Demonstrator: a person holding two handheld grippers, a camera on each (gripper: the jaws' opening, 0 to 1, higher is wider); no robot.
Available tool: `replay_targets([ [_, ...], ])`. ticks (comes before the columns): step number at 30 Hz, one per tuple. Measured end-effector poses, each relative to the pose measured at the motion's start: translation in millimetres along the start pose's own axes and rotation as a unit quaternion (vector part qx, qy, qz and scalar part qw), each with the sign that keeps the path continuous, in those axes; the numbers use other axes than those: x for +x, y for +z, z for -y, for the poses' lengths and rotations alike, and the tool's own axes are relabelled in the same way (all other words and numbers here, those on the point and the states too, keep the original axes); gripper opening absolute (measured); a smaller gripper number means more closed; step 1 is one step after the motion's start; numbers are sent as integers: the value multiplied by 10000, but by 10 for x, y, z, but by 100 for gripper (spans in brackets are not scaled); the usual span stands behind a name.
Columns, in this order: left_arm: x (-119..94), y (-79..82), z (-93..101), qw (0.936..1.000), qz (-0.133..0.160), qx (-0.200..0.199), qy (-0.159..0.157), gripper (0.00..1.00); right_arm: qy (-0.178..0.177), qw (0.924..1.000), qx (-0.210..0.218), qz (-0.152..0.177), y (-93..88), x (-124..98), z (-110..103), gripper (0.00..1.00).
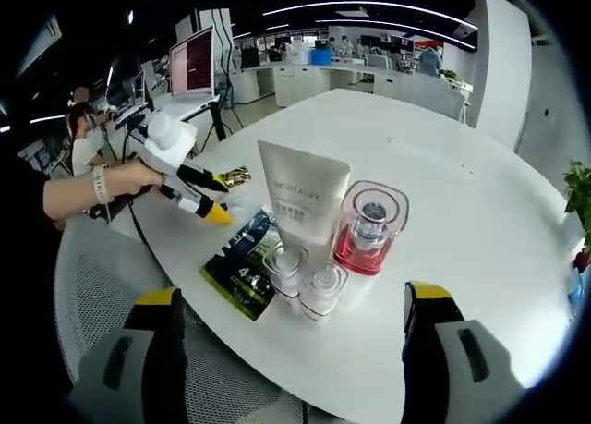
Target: Arrange the skincare products in the storage area until every visible bottle or jar stands upright without overlapping.
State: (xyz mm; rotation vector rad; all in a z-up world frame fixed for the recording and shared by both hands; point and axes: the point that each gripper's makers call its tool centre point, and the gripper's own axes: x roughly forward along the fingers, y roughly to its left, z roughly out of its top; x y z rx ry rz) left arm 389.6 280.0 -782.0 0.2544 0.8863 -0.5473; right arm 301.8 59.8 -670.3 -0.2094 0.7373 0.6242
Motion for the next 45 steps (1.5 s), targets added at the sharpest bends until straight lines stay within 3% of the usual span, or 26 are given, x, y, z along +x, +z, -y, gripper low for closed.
replay_targets([
  [4, 9, 9, 33, 9999, -8, 111, -106, 38, -15, 10000, 17, -32, -34, -1, 3, 100],
  [12, 10, -6, 21, 9985, 19, 404, -379, 38, -40, 10000, 44, 31, -51, -49, 3, 100],
  [20, -25, -53, 94, 9911, -50, 1077, -781, 38, 3, 9999, 71, 74, -58, -74, -17, 100],
  [27, -78, -78, 215, 9742, -113, 1993, -1050, 38, 16, 9999, 96, 104, -45, -83, -10, 100],
  [30, -119, -66, 311, 9686, -55, 2133, -1276, 38, 5, 9999, 103, 94, -47, -84, 7, 100],
  [33, -154, -80, 404, 9556, -71, 2524, -1519, 38, 16, 9999, 104, 83, -40, -73, 22, 100],
  [37, -159, -95, 456, 9496, -139, 2641, -1682, 37, 12, 10000, 27, 65, -7, -61, 37, 100],
  [42, -210, -161, 550, 9312, -288, 3111, -1879, 37, 67, 9999, -1, 76, 8, -59, 18, 100],
  [45, -225, -217, 597, 9232, -368, 3270, -1983, 37, 95, 9999, -32, 64, -5, -54, 2, 100],
])
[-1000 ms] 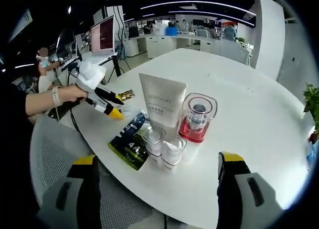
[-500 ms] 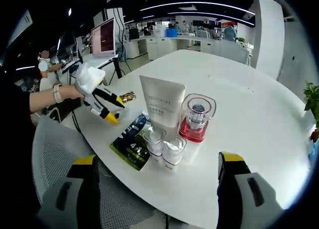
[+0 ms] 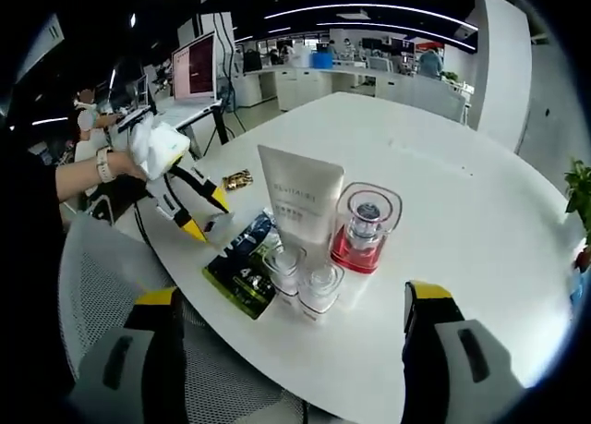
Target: Arrange the skincare products in the storage area until every visible bottle or jar stands upright without overlapping.
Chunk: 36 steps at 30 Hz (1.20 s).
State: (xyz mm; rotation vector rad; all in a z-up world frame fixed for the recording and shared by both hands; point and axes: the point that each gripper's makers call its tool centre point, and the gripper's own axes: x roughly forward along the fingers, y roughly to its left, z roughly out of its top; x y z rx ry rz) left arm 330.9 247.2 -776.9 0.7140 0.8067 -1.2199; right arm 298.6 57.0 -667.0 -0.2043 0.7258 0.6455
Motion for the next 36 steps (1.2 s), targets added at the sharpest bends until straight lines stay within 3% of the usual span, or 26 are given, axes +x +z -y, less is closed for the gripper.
replay_targets([
  [6, 41, -14, 156, 9985, -197, 466, -184, 37, 78, 9998, 150, 52, -16, 0, -36, 100],
  [17, 89, 56, 257, 9968, -143, 659, -420, 37, 29, 9997, 221, 67, -31, -14, -7, 100],
  [22, 105, 57, 352, 9942, -151, 802, -697, 37, 22, 9999, 152, 4, -47, -4, -2, 100],
  [36, 131, 72, 353, 9882, 19, 1151, -1006, 37, 20, 9999, 88, -52, -60, 1, 10, 100],
])
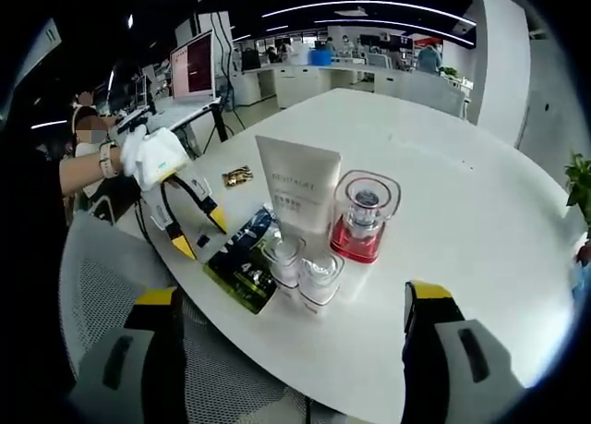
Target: Arrange the skincare products in the storage area until every visible bottle or jar stands upright without overlapping.
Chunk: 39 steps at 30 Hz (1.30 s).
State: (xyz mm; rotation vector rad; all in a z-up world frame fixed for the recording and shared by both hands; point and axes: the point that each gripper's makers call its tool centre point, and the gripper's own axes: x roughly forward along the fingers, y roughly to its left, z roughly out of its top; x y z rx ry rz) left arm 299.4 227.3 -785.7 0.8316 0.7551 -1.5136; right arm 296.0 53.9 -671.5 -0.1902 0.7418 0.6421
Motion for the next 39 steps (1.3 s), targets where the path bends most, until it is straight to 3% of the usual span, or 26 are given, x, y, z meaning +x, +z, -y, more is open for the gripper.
replay_targets([
  [17, 4, 19, -7, 9997, 22, -211, 158, 38, 51, 10000, -52, -60, -1, 47, -4, 100],
  [23, -5, 11, -48, 9992, 16, -298, 273, 43, 54, 10000, -40, -45, 0, 48, -7, 100],
  [39, -14, 2, -23, 9991, -25, -357, 236, 46, 49, 9999, -92, -33, 11, 29, -25, 100],
])
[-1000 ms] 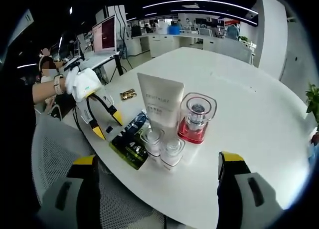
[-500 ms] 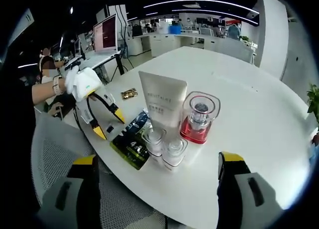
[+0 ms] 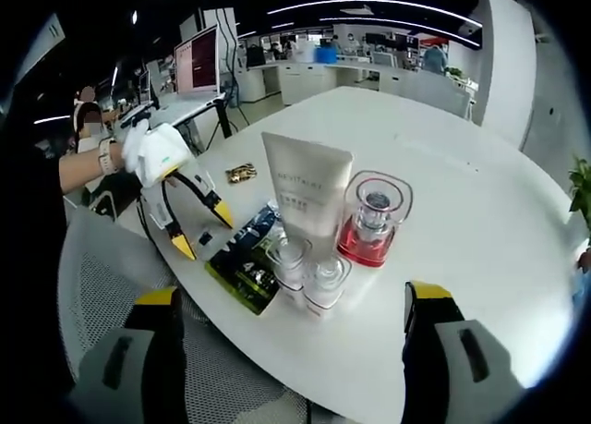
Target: Arrange the skincare products in the storage area until every visible bottle or jar stands upright without overlapping.
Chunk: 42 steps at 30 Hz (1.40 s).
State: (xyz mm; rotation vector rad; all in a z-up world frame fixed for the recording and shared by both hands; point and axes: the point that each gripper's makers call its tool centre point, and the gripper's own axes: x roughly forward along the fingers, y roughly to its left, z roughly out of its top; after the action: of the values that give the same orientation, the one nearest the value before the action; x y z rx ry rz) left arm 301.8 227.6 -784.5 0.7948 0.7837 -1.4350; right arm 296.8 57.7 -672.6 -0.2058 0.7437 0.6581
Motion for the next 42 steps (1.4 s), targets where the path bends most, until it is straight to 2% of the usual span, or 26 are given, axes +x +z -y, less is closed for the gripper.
replay_targets([
  [3, -18, -14, -5, 9999, 12, -113, 18, 48, 14, 10000, -49, -57, -19, -5, -7, 100],
  [6, -56, 22, -15, 9997, 145, -213, 53, 49, 89, 9999, 21, -72, -34, 4, -35, 100],
  [10, -141, 51, -71, 9986, 281, -406, 171, 51, 83, 10000, 26, 47, 9, 5, -42, 100],
  [11, -171, 56, -110, 9975, 344, -555, 258, 52, 96, 9999, 40, 67, 16, 4, -45, 100],
  [13, -209, 91, -102, 9945, 535, -886, 169, 57, 112, 9999, 52, 71, 18, 2, -48, 100],
  [17, -296, 34, -220, 9929, 519, -973, 443, 59, 96, 9999, 48, 91, 30, -10, -49, 100],
  [20, -371, 29, -299, 9884, 644, -1236, 601, 63, 85, 9999, 31, 70, 26, -15, -47, 100],
  [23, -428, 43, -382, 9767, 891, -1811, 724, 71, 65, 10000, 24, 55, 19, -15, -43, 100],
  [27, -468, -64, -489, 9760, 733, -1810, 961, 71, 42, 10000, 41, 57, 9, -20, -35, 100],
  [32, -512, -81, -596, 9679, 843, -2069, 1154, 78, -5, 10000, 57, 50, -6, -37, -20, 100],
  [34, -546, -122, -733, 9590, 878, -2254, 1475, 81, -18, 10000, 81, 53, -8, -45, -14, 100],
  [35, -555, -143, -761, 9580, 858, -2271, 1528, 80, -18, 9999, 93, 57, -7, -49, -13, 100],
  [36, -577, -170, -816, 9539, 873, -2354, 1641, 80, -15, 9999, 110, 60, -8, -56, -13, 100],
  [39, -650, -209, -964, 9360, 1112, -2729, 1926, 80, -50, 9999, 130, 71, -7, -80, 0, 100],
  [41, -692, -276, -1049, 9270, 1130, -2882, 2118, 80, -71, 9998, 154, 80, -4, -90, 9, 100],
  [42, -719, -351, -1103, 9198, 1060, -3029, 2256, 80, -67, 9998, 157, 73, -6, -93, 11, 100],
])
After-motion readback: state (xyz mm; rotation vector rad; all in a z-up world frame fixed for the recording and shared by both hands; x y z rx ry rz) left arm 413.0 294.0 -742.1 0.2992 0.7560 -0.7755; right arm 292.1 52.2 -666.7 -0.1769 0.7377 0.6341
